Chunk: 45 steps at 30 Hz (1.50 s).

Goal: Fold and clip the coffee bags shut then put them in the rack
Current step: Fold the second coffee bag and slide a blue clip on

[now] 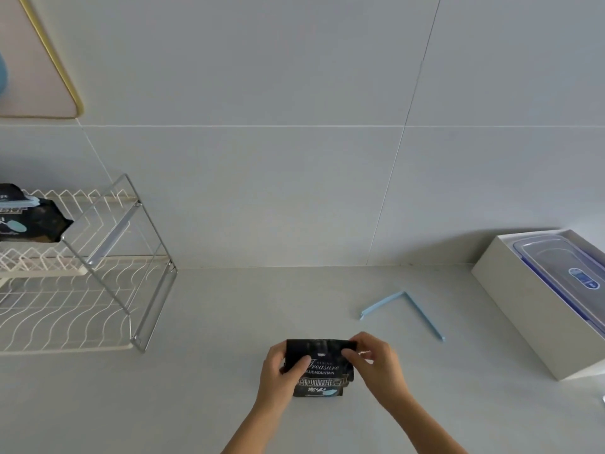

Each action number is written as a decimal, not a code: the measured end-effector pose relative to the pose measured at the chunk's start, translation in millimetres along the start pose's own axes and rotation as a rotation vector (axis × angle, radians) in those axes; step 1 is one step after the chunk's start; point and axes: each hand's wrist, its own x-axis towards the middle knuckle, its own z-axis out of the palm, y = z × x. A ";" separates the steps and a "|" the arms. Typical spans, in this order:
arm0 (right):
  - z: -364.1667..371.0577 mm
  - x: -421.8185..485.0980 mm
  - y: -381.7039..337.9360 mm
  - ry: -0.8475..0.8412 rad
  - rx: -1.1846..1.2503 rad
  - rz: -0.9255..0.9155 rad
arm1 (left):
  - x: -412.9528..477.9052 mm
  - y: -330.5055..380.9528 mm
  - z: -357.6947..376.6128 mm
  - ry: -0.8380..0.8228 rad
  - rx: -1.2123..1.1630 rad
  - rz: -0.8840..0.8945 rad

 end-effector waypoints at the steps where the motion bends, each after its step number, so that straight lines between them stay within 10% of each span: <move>1: -3.6 5.0 -0.3 -0.016 0.097 0.060 | 2.2 0.3 2.9 0.016 -0.006 -0.003; 4: -15.8 25.2 9.9 0.005 0.268 0.232 | 10.4 -0.6 4.8 0.051 -0.029 -0.013; 18: -4.7 130.5 82.7 -0.169 -0.677 0.351 | 49.3 -10.7 3.5 0.051 0.031 -0.020; 24: -2.0 71.6 94.8 -0.028 -0.662 0.057 | 47.0 -9.6 4.0 0.067 -0.025 -0.032; 45: -48.8 -1.3 102.4 -0.179 -0.761 0.164 | -0.5 -8.9 1.9 -0.178 0.121 -0.005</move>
